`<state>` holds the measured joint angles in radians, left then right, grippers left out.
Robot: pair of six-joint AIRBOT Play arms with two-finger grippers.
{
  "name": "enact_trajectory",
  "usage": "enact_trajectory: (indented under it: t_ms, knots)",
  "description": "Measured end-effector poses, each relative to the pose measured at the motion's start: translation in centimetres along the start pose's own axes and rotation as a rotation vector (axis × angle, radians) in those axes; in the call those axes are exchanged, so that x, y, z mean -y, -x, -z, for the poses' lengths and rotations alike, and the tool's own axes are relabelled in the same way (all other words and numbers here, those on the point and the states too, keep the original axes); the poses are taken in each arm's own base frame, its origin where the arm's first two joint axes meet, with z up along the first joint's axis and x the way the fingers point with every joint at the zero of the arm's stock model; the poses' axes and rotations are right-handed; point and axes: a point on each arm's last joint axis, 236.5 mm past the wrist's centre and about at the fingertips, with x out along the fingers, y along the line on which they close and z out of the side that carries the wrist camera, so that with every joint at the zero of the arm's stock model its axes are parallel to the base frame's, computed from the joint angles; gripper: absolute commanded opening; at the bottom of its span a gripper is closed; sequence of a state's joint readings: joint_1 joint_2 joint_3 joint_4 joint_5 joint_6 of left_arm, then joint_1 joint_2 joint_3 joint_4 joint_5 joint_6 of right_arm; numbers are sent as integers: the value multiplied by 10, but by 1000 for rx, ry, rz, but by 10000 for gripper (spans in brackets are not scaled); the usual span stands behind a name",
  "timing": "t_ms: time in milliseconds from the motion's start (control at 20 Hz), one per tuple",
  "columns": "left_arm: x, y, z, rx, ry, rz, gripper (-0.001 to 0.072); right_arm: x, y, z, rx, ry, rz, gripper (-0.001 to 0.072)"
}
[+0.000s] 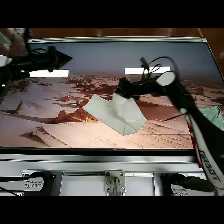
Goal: Fold the shirts.
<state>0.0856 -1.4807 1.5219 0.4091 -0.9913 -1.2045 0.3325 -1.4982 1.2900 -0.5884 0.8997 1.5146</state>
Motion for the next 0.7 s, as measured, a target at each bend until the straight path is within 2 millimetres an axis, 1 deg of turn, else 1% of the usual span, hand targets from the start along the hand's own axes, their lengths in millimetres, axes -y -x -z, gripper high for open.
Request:
enact_trajectory:
  t_ms: [50,100,200,350,400,450,500,550,650,700]
  knots:
    - [-2,13,-5,9,-13,-14,43,0,-20,5,-15,-23,-29,56]
    - [-4,23,-6,2,-25,-25,43,0,-36,9,-29,-50,-57,56]
    - [-8,33,-3,-19,-47,-52,44,2,-61,14,-40,-109,-104,57]
    - [-11,33,9,-59,-68,-72,44,1,-80,15,-39,-179,-156,64]
    - [-10,30,14,-72,-70,-74,44,0,-84,15,-38,-199,-170,98]
    - [-10,27,19,-81,-71,-75,43,-2,-87,16,-39,-217,-182,307]
    - [-10,22,24,-89,-71,-76,43,-4,-90,17,-39,-229,-191,579]
    - [-10,18,28,-97,-72,-78,44,-6,-93,19,-41,-236,-199,622]
    - [-7,9,37,-113,-72,-73,44,-10,-96,20,-39,-237,-217,621]
    - [-7,5,42,-123,-74,-72,43,-13,-94,18,-40,-234,-236,616]
